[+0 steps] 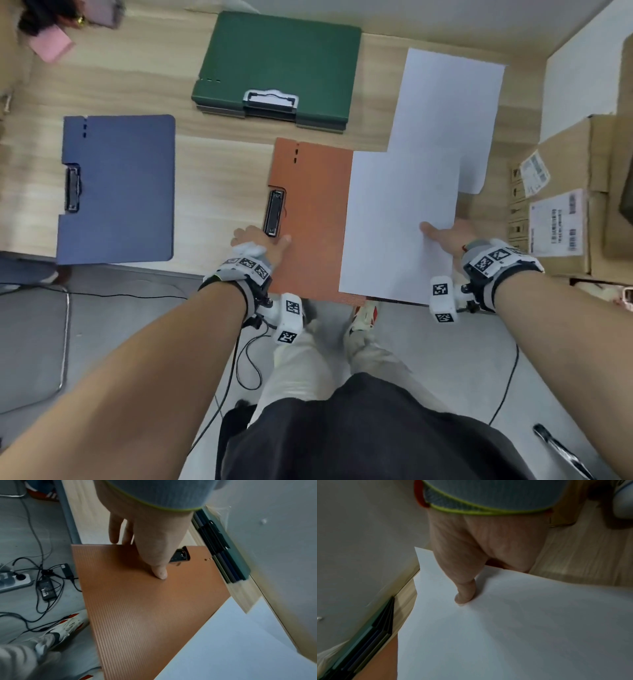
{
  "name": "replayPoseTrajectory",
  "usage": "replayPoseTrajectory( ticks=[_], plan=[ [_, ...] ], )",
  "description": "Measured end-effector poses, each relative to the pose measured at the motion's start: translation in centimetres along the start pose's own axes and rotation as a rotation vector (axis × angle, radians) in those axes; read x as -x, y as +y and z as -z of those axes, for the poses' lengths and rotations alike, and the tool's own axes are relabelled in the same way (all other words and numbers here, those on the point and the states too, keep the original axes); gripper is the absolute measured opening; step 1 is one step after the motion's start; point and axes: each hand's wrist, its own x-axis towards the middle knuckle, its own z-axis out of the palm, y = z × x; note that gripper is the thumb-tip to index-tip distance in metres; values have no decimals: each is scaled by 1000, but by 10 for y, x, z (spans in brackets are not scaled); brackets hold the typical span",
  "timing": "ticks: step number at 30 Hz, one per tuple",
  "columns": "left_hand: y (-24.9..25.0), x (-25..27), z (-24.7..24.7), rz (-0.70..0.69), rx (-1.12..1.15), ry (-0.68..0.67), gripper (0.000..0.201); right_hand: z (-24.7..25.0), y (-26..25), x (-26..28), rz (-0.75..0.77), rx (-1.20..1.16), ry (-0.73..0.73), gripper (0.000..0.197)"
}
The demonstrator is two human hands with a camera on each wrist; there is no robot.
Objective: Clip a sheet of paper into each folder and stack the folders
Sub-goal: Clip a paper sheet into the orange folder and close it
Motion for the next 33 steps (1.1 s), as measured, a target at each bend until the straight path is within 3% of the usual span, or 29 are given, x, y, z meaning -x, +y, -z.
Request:
replayPoseTrajectory(
  ticks=[2,4,9,12,14,17,20,24,27,33],
  plan=[
    [16,8,3,-2,-54,123,79,7,2,-2,0,13,14,69],
    [35,13,7,-93,-102,179,77,14,2,-4,-14,43,16,75],
    [83,12,4,-299,-154,108,75,32,5,-6,-13,106,19,69],
    [109,1,11,-443,-266,106,87,40,13,-7,-8,142,45,64],
    [123,-14,21,-504,-362,123,97,44,19,-10,-27,163,57,70],
    [133,-40,39,-560,-471,108,110,43,22,-12,-27,164,54,68],
    [145,-54,53,-588,-555,-8,130,41,23,-16,-34,108,52,59],
    [154,-63,57,-622,-557,-100,138,39,22,-19,-58,82,45,56],
    [154,-64,60,-642,-532,-97,146,37,18,-18,-73,54,52,60],
    [156,-59,70,-586,-296,-13,109,32,9,-15,-133,-120,91,78]
  ],
)
